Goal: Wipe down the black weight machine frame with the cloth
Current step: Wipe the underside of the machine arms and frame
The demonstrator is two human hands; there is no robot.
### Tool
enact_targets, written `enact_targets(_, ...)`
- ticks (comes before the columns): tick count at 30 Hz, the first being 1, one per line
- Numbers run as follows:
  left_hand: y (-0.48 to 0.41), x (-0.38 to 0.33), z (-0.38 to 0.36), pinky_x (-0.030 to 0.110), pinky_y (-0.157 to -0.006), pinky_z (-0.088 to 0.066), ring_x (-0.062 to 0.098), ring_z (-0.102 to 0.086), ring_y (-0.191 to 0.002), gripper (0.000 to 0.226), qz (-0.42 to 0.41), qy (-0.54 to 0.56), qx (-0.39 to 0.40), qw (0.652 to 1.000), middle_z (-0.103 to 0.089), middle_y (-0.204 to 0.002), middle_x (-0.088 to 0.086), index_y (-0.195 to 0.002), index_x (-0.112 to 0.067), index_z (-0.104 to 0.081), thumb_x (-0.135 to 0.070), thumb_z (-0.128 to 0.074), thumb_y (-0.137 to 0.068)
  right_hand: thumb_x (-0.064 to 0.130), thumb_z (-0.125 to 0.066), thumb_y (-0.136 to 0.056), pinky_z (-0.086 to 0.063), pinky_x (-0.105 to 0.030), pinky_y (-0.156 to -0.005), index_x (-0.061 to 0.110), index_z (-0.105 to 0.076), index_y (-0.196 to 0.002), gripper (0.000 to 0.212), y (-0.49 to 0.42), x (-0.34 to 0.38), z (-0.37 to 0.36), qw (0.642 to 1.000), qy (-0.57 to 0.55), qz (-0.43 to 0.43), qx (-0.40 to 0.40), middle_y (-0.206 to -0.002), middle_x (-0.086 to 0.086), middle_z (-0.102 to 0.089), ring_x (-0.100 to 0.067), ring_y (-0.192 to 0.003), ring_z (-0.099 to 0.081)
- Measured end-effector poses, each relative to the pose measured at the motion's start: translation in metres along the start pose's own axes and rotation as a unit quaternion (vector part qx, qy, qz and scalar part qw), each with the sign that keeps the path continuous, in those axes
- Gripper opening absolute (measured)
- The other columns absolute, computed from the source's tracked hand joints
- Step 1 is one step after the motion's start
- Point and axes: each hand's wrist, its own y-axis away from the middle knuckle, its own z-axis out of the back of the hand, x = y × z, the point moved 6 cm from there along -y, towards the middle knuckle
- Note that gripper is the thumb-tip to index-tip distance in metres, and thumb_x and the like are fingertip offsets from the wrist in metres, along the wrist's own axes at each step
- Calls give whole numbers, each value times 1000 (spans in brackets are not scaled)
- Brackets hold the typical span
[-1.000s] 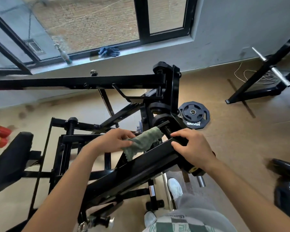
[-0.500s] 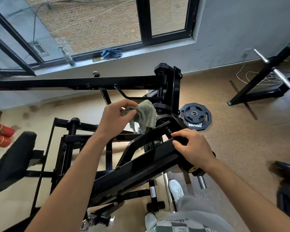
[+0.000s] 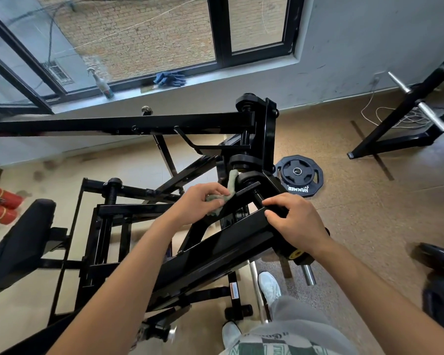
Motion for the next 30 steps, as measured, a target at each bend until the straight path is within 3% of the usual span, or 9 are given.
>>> enact_targets(3, 14, 17, 10, 39, -83, -56, 10, -65, -80, 18, 32, 3, 18, 999, -67, -83, -18, -106, -41, -71, -25, -66, -98, 31, -70, -87, -47, -45, -100, 32, -75, -107, 20, -2, 1, 1, 1000, -2, 1, -3, -105, 17, -70, -8, -103, -61)
enact_targets(6, 34, 39, 20, 35, -86, -51, 9, -67, -87, 17, 75, 19, 32, 996, -70, -88, -15, -109, -38, -74, -28, -63, -100, 32, -70, -87, -50, -43, -96, 32, -76, -106, 20, -2, 0, 0, 1000, -5, -5, -3, -103, 16, -70, -9, -101, -62)
enact_targets(9, 49, 50, 18, 45, -97, -54, 22, -71, -99, 18, 90, 53, 48, 993, -76, -99, -3, -112, -34, -74, -30, -60, -102, 32, -70, -87, -51, -41, -93, 31, -76, -105, 19, -1, -1, -1, 1000, -4, -7, -5, -102, 15, -71, -11, -101, -62)
enact_targets(12, 51, 47, 13, 52, -98, -54, 32, -70, -101, 16, 89, 103, 4, 991, -75, -105, 7, -111, -27, -75, -24, -61, -102, 31, -70, -87, -52, -41, -92, 31, -77, -104, 19, 0, 0, -2, 1000, -1, -9, -7, -100, 14, -71, -12, -99, -62)
enact_targets(19, 45, 8, 19, 22, -80, -51, 4, -67, -85, 15, 9, 73, -85, 994, -72, -90, -10, -104, -23, -77, -13, -68, -96, 29, -71, -87, -53, -40, -91, 29, -78, -103, 18, 0, 1, 0, 1000, -10, -17, -12, -102, 12, -73, -13, -98, -64)
enact_targets(23, 45, -28, 19, 15, -68, -50, 3, -63, -75, 18, -57, 93, -105, 989, -69, -89, -1, -110, -20, -75, -12, -69, -95, 29, -71, -87, -53, -38, -89, 29, -78, -103, 17, 1, 2, 0, 1000, -12, -18, -16, -100, 12, -72, -11, -96, -64)
enact_targets(26, 37, -51, -1, 16, -73, -50, 1, -64, -82, 22, -84, 83, -87, 989, -67, -96, -4, -117, -21, -72, -14, -69, -96, 29, -70, -87, -53, -37, -89, 29, -78, -104, 19, 1, 4, 0, 1000, -10, -17, -16, -101, 12, -73, -10, -96, -64)
enact_targets(30, 23, -56, -45, 23, -96, -48, 0, -59, -107, 31, -88, -7, 29, 996, -62, -118, -11, -130, -27, -65, -22, -64, -99, 27, -69, -86, -53, -37, -90, 28, -76, -108, 24, 3, 4, 1, 1000, -3, -19, -16, -103, 10, -73, -11, -97, -64)
